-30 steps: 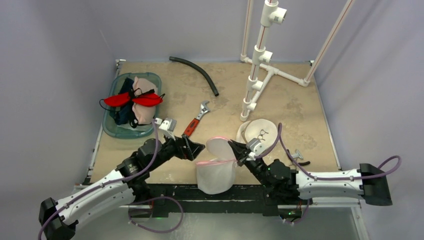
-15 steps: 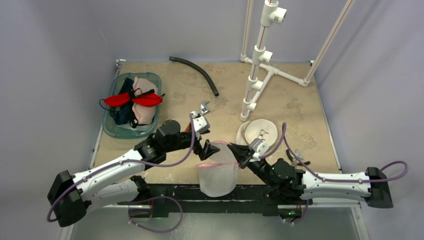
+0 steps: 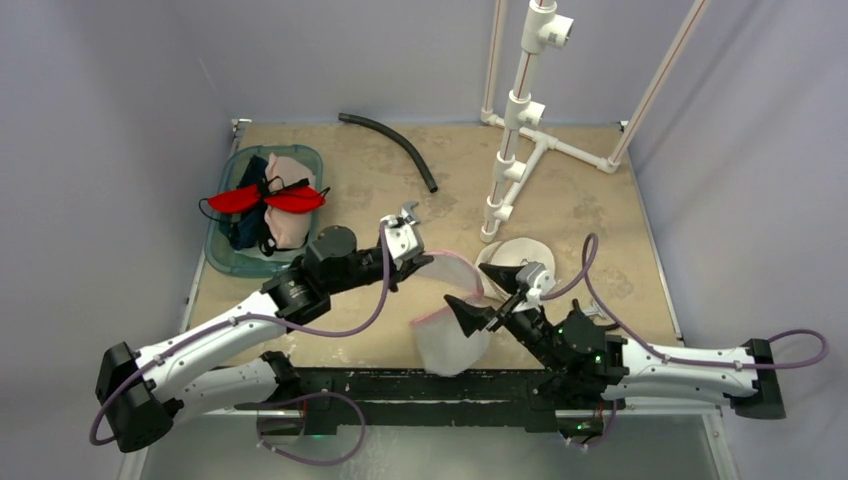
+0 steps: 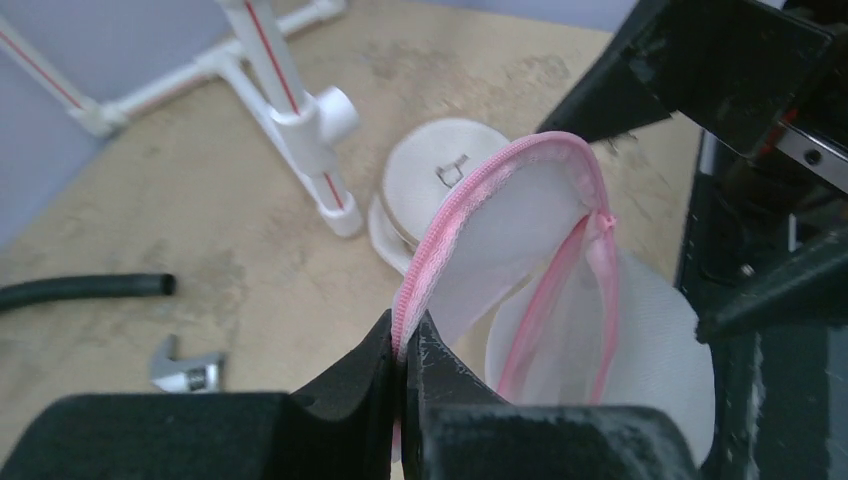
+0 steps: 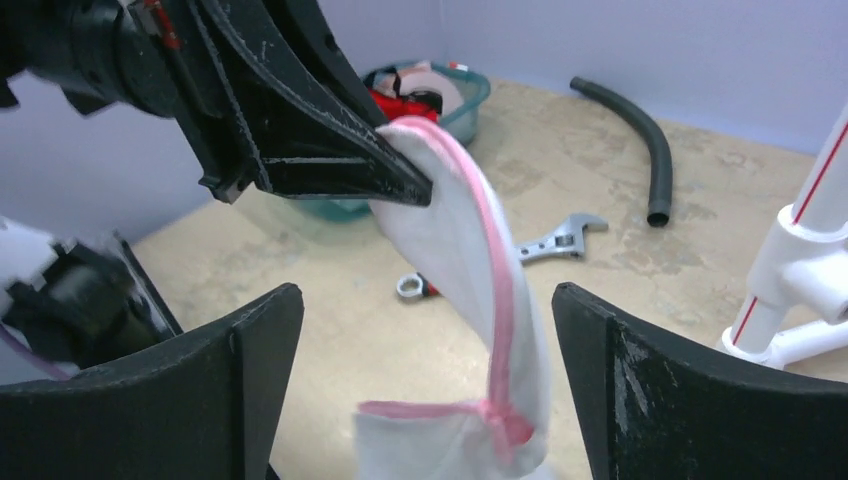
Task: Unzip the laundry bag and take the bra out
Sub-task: Close the laundry bag at the center of the board.
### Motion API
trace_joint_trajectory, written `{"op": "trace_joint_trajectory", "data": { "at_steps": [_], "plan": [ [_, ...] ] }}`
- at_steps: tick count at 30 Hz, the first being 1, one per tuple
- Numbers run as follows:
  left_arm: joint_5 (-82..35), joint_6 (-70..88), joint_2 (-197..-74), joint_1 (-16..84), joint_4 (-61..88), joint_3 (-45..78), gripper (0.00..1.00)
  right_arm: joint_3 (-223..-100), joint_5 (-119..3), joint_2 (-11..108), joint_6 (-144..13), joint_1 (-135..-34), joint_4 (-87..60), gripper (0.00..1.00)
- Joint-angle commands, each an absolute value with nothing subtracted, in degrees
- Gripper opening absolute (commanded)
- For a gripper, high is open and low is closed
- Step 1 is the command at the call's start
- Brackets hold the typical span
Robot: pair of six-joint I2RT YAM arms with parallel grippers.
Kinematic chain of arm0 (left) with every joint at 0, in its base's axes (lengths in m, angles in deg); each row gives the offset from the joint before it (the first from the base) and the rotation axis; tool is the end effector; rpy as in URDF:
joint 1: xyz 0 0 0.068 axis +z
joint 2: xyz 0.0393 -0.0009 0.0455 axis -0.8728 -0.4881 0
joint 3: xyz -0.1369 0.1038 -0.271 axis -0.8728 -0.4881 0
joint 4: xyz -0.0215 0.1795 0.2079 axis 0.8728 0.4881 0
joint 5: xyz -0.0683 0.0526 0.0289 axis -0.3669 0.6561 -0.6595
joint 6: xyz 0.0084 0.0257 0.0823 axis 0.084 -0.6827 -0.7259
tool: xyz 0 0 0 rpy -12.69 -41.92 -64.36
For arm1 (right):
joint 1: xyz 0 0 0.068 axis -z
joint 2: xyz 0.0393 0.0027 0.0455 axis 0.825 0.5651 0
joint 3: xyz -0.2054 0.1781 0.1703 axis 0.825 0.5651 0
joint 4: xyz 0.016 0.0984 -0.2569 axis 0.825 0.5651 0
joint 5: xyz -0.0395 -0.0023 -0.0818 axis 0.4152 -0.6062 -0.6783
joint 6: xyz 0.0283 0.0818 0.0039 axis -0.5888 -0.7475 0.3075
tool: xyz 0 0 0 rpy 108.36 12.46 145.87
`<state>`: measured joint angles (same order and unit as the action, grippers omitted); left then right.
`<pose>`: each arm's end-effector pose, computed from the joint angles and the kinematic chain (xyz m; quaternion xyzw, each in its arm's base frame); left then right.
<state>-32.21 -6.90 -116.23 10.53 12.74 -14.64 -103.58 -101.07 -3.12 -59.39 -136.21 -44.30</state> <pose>0.1468 -0.2119 0.3334 0.4353 0.6424 -0.3496 0.5249 0.0677 0.1349 0.3167 -0.1664 0.5875 0.3666 0.7020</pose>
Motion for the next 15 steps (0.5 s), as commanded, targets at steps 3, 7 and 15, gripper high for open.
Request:
{"op": "trace_joint_trajectory", "data": {
  "at_steps": [3, 7, 15],
  "plan": [
    [-18.3, -16.3, -114.6, 10.6, 9.7, -5.0, 0.00, -115.8, -109.4, -5.3, -74.6, -136.4, -31.1, 0.98],
    [-11.4, -20.4, -115.2, 8.3, 9.6, -4.9, 0.00, -119.1, -115.7, -9.4, -83.6, -136.4, -22.3, 0.98],
    [13.3, -22.1, -117.7, -2.2, 19.9, 0.3, 0.00, -115.8, -117.5, -17.1, -92.4, -136.4, -13.0, 0.98]
  ]
}}
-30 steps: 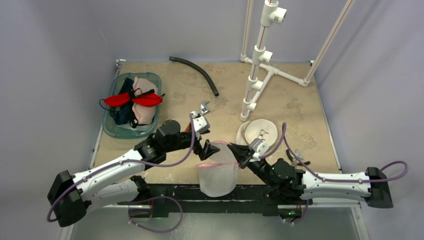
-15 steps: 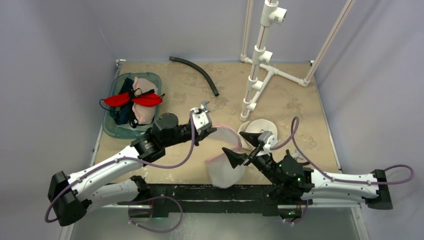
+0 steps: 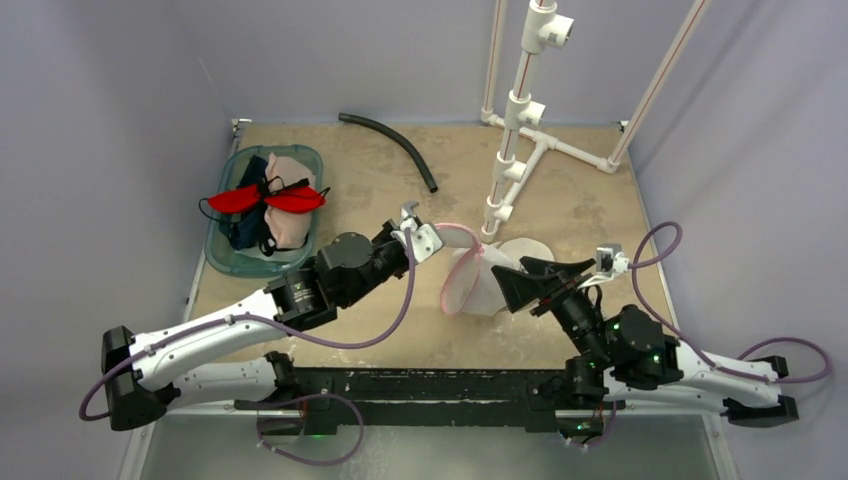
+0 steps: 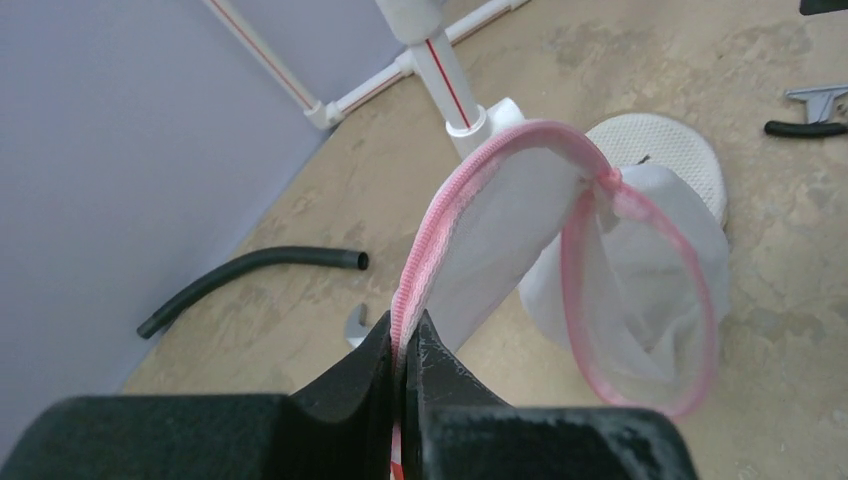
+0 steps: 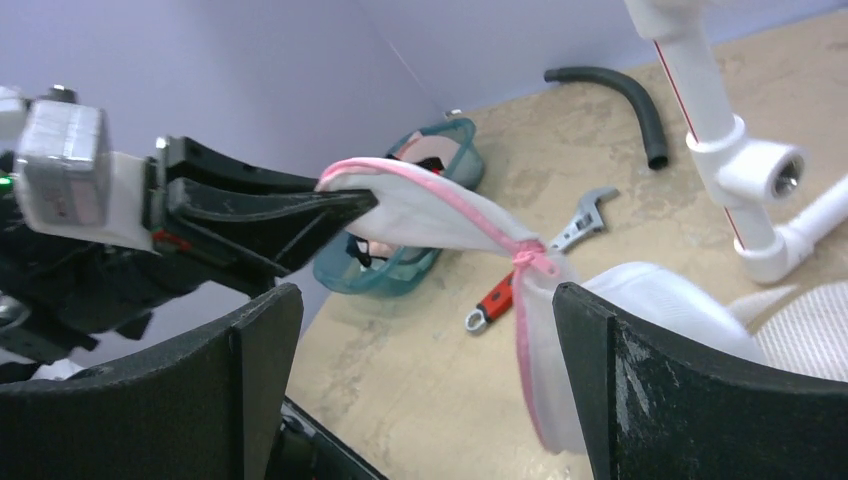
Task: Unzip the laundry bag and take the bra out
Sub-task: Close the laundry bag at the center of the board.
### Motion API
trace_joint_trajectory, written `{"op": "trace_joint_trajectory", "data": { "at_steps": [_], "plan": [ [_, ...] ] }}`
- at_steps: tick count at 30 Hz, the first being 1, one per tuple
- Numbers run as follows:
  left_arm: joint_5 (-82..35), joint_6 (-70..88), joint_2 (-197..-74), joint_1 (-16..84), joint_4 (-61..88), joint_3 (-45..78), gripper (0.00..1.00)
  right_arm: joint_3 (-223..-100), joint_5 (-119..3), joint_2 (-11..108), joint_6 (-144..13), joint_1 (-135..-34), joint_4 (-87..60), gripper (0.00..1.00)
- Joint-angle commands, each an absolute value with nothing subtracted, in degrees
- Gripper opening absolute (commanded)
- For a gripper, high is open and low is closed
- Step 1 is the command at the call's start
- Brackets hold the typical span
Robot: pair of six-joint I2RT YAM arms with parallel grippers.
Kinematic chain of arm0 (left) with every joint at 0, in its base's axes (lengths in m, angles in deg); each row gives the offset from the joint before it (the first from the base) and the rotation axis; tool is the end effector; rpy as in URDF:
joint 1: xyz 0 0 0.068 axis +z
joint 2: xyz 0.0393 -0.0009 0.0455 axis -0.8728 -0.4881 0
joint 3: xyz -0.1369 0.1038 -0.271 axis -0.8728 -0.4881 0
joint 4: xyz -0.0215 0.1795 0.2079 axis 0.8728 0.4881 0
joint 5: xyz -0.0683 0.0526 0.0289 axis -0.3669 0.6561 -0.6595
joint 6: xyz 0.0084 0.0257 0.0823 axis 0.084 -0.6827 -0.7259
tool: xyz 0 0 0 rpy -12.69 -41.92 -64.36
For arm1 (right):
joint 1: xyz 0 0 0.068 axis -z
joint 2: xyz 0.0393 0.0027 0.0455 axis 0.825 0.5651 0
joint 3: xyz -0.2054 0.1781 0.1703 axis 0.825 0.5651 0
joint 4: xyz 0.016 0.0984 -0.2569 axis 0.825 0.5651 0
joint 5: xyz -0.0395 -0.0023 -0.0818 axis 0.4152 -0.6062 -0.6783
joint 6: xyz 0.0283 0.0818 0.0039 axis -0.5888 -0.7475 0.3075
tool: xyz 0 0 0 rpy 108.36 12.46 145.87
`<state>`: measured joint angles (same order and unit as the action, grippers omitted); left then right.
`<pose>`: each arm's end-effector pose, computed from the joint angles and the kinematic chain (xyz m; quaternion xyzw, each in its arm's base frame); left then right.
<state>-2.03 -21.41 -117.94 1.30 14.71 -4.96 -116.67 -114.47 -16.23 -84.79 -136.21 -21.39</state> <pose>0.1506 -0.2216 0.3905 0.4079 0.6225 -0.1518 0.6504 0.0690 0.0621 0.3711 0.0726 0.6121 0.4642 0.6360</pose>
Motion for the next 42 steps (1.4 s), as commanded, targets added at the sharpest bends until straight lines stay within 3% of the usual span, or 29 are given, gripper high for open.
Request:
{"op": "trace_joint_trajectory", "data": {
  "at_steps": [1, 7, 13, 19, 25, 32, 38, 42],
  "plan": [
    [16.1, -20.8, -118.2, -3.3, 22.4, 2.0, 0.00, -116.3, -118.1, -16.3, -94.1, -136.4, -11.0, 0.98],
    [36.8, -6.9, -125.9, -12.5, 47.7, 19.6, 0.00, -116.4, -120.5, -14.1, -97.8, -136.4, -9.2, 0.98],
    [44.2, 23.0, -139.1, -13.7, 81.6, 40.1, 0.00, -117.3, -120.7, -10.5, -102.0, -136.4, -7.4, 0.98],
    [46.6, 35.7, -148.2, -13.3, 90.4, 38.6, 0.00, -120.0, -119.8, -2.6, -108.8, -136.4, -2.0, 0.98],
    [43.8, 38.0, -149.7, -11.1, 86.4, 33.2, 0.00, -119.3, -118.9, 1.4, -117.7, -136.4, 3.1, 0.98],
    [40.6, 33.8, -146.0, -9.8, 72.9, 27.9, 0.00, -115.1, -116.7, 6.0, -118.7, -136.2, -5.7, 0.94],
    [39.6, 29.4, -147.5, -9.6, 60.9, 20.4, 0.00, -117.0, -119.5, 7.5, -128.1, -133.3, 5.4, 0.88],
    [41.2, 26.3, -151.1, -9.5, 54.8, 18.1, 0.00, -116.5, -119.7, 4.2, -135.3, -130.0, 13.8, 0.92]
  ]
}}
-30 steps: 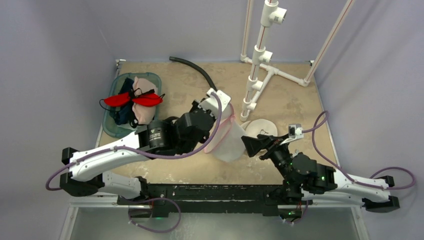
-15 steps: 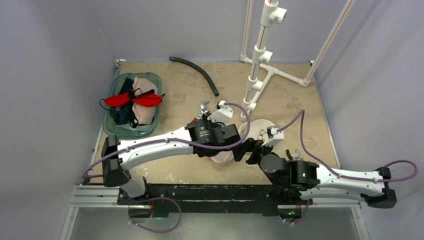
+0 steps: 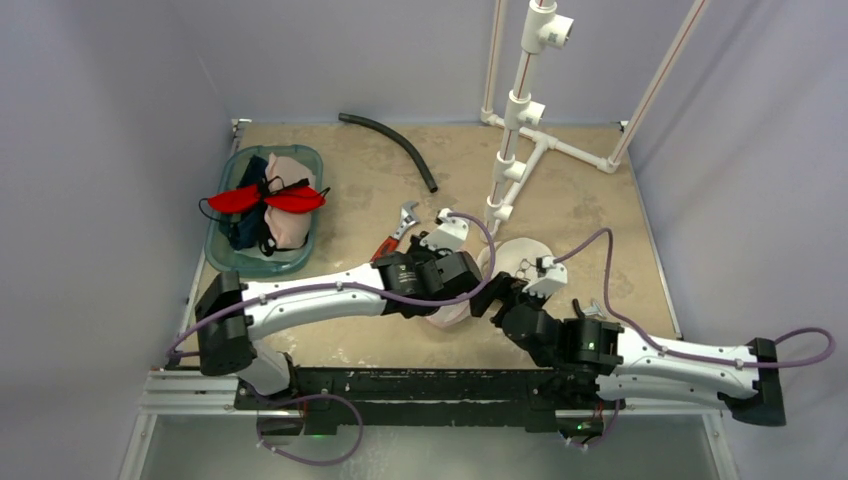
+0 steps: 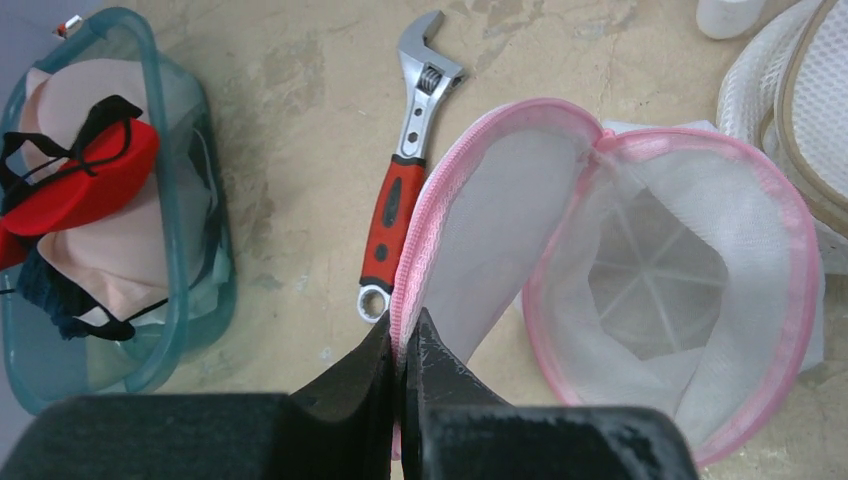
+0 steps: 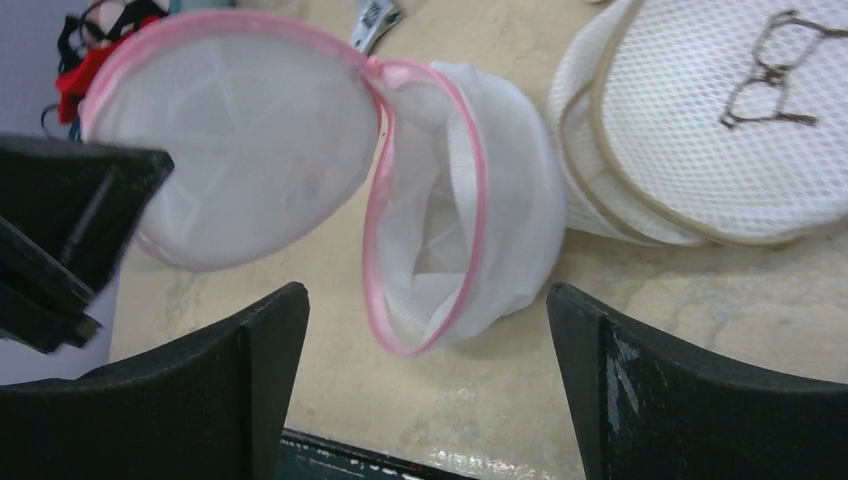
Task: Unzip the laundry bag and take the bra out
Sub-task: Close the laundry bag at the center of the board.
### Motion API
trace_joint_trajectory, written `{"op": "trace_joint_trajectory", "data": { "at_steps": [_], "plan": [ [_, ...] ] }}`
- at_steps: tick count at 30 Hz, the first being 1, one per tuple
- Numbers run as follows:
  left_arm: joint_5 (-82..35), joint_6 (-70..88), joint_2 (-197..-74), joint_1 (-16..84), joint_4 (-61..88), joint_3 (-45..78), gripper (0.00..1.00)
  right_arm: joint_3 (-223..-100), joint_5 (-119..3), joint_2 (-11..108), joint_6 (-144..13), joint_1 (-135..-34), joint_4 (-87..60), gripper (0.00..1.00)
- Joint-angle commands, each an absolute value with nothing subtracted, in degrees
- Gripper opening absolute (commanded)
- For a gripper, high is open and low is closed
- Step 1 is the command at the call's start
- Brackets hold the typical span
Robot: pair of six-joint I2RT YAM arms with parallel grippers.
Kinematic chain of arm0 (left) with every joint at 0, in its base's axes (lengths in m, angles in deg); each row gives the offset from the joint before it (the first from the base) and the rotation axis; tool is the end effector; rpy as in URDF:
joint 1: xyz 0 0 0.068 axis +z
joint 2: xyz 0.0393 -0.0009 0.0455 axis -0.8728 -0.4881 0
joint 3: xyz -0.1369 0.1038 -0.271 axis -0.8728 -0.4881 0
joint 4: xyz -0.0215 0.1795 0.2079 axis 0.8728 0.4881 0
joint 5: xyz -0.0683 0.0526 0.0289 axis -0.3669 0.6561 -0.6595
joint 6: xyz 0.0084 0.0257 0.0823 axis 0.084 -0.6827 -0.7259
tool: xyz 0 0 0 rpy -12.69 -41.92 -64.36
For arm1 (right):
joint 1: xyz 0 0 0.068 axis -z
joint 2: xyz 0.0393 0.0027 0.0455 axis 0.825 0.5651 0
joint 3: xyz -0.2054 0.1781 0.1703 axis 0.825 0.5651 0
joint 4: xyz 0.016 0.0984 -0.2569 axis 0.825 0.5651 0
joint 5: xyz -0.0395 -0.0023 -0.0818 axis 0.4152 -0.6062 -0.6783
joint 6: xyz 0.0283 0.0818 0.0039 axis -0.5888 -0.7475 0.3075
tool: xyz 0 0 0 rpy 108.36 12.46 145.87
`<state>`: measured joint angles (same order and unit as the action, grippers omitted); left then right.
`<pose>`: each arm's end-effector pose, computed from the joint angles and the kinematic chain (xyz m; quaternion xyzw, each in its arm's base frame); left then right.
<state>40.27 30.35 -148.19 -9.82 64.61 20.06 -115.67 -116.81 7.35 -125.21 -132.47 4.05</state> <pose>0.1702 -0.2940 0.3266 0.1676 0.8496 0.1064 0.4887 0.0934 0.1368 0.2704 0.1526 0.7905 0.3206 0.4990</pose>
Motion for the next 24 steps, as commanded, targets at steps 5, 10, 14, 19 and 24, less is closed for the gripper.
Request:
{"op": "trace_joint_trajectory", "data": {
  "at_steps": [5, 10, 14, 19, 24],
  "plan": [
    [41.6, 22.8, -155.0, -9.8, 49.3, 17.5, 0.00, -118.4, -121.8, 1.0, -140.3, -129.2, 21.4, 0.97],
    [44.6, 19.5, -158.3, -12.7, 45.3, 16.7, 0.12, -120.9, -124.3, 1.0, -141.1, -129.0, 25.9, 0.97],
    [47.0, 17.2, -159.9, -15.5, 42.8, 16.3, 0.20, -120.9, -124.7, 0.9, -139.9, -129.0, 24.9, 0.97],
    [48.5, 12.8, -161.0, -17.8, 38.7, 15.4, 0.36, -120.6, -124.5, 1.1, -140.3, -128.9, 24.8, 0.97],
    [45.9, 11.8, -160.7, -18.3, 37.0, 14.6, 0.53, -120.3, -124.5, -0.6, -140.6, -129.0, 25.3, 0.97]
  ]
}}
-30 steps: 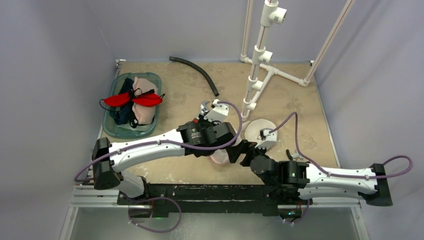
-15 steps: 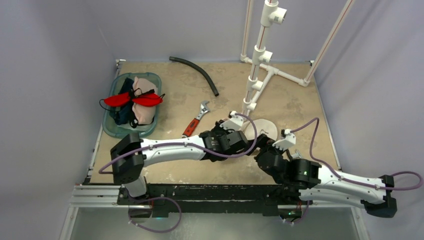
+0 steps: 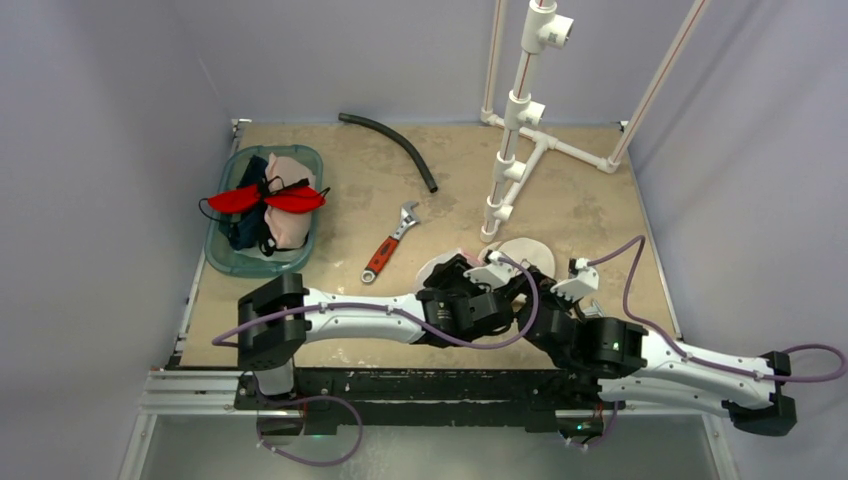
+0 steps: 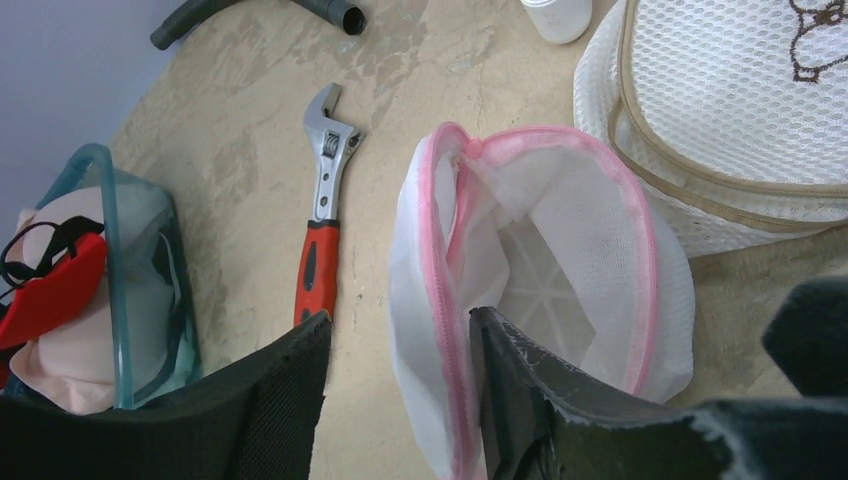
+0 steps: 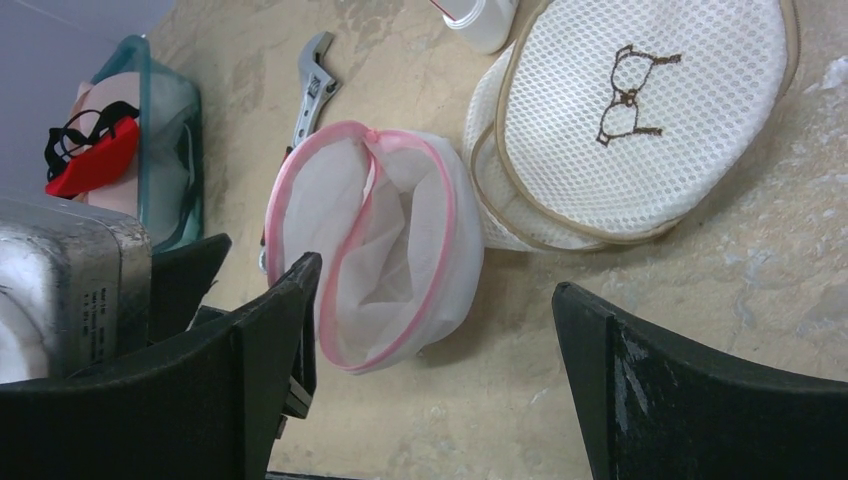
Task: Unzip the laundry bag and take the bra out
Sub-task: Close the laundry bag at the center of the board.
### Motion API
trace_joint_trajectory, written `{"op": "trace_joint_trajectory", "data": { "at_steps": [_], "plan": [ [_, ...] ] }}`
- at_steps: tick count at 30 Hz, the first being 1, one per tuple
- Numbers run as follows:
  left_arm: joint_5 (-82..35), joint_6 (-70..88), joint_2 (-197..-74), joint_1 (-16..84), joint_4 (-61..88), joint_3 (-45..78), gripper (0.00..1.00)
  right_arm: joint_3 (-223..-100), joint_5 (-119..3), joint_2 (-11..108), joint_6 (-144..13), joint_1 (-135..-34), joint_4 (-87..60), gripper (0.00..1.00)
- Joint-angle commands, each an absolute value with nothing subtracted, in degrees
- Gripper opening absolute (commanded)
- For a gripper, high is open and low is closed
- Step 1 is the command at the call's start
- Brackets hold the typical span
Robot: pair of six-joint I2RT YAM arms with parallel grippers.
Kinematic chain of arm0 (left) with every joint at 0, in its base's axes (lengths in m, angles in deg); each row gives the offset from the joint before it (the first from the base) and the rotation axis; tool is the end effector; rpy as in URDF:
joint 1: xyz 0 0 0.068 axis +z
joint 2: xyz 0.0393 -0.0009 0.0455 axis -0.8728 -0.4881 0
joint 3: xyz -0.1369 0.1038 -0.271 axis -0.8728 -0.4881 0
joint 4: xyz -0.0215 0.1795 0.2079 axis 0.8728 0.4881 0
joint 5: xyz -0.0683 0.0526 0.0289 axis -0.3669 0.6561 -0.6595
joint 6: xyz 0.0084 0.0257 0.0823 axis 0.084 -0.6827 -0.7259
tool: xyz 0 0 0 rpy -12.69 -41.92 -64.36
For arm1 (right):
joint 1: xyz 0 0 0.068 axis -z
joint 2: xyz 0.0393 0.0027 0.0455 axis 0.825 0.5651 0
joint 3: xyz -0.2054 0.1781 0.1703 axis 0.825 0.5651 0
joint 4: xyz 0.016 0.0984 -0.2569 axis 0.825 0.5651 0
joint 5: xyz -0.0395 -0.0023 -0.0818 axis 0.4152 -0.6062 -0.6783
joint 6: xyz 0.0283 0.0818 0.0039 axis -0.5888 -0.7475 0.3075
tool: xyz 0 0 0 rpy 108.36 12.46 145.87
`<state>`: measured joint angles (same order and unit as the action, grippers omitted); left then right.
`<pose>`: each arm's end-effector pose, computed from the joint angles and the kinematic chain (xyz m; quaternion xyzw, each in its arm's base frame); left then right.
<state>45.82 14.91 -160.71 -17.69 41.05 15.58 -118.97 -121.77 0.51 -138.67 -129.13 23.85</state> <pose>0.1452 -0.3776 0.2552 0.2844 0.7863 0.1295 0.5330 0.0924 0.0876 0.2734 0.2521 0.7789 0.2781 0.5023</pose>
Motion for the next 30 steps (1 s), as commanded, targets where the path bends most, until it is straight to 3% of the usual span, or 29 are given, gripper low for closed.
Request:
{"op": "trace_joint_trajectory", "data": {
  "at_steps": [1, 8, 13, 17, 22, 25, 28, 30],
  "plan": [
    [45.3, 11.6, -160.1, -18.5, 36.1, 14.1, 0.54, -120.3, -124.5, -0.9, -140.6, -129.0, 25.4, 0.97],
    [40.4, 14.4, -153.3, -19.0, 35.8, 11.9, 0.56, -120.1, -123.8, -1.2, -140.5, -129.0, 25.1, 0.98],
    [36.3, 15.6, -143.6, -19.1, 35.4, 9.0, 0.69, -120.5, -123.2, -0.9, -137.4, -128.9, 22.6, 0.98],
    [31.5, 14.7, -137.9, -19.1, 34.6, 8.3, 0.71, -121.7, -123.1, 0.9, -135.6, -129.0, 21.3, 0.98],
    [31.8, 18.3, -131.3, -18.4, 34.7, 7.6, 0.72, -121.3, -118.3, 2.7, -123.5, -129.0, 7.2, 0.95],
    [34.6, 25.7, -126.5, -16.2, 35.3, 3.3, 0.68, -121.5, -112.4, 4.9, -114.6, -129.0, -2.8, 0.83],
    [33.7, 33.3, -121.4, -11.6, 34.8, -3.6, 0.63, -123.5, -106.2, 9.5, -105.3, -128.4, -11.4, 0.59],
    [32.4, 37.6, -117.3, -9.0, 32.6, -8.9, 0.60, -126.8, -101.9, 14.7, -101.3, -127.2, -13.6, 0.50]
  ]
}}
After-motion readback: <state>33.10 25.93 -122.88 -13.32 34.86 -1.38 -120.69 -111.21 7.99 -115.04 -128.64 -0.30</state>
